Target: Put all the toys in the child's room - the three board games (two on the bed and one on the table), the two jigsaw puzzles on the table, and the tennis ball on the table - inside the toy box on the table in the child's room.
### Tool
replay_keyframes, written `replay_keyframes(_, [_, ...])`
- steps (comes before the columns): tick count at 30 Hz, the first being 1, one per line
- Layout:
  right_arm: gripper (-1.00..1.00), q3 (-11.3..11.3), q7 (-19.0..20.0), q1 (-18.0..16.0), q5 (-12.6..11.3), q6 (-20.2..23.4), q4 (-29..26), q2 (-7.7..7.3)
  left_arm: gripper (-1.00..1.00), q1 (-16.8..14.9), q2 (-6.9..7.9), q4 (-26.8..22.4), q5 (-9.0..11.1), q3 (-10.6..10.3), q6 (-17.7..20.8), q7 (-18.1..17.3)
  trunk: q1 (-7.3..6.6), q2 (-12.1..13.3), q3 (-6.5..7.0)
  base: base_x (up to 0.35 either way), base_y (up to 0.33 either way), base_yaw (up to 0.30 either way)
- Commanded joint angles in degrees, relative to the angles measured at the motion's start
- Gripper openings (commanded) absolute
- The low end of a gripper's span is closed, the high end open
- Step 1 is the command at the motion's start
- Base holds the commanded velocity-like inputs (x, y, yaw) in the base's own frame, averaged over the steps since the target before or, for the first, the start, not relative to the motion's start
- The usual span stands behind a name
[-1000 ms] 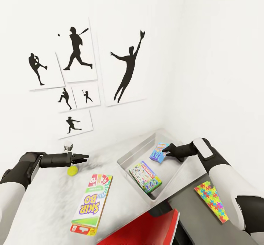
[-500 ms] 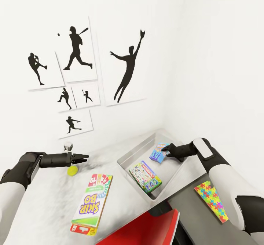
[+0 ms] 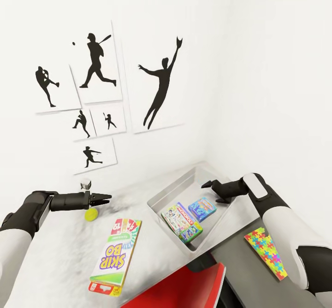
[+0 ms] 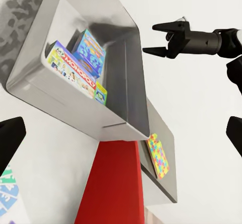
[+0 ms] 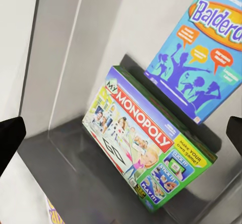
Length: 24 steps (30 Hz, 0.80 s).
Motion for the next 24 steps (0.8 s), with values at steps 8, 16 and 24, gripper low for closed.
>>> replay_keyframes(8, [1.0, 0.05, -0.39, 0.06, -0.6, 0.11, -0.42, -0.11, 1.0, -0.05, -0.04, -0.05, -0.6, 0.2, 0.6, -0.46, 0.04, -0.13, -0.13, 0.0, 0.0, 0.0])
replay_keyframes(16, [1.0, 0.01, 1.32, 0.72, -0.95, 0.11, -6.6, -0.91, 1.0, -0.05, -0.04, -0.05, -0.6, 0.23, 0.6, -0.46, 0.04, -0.13, -0.13, 0.0, 0.0, 0.0])
replay_keyframes(24, [1.0, 0.06, 4.84, 4.63, -4.76, 0.11, -16.94, -1.23, 1.0, -0.05, -0.02, -0.05, -0.6, 0.27, 0.6, -0.46, 0.04, -0.13, -0.13, 0.0, 0.0, 0.0])
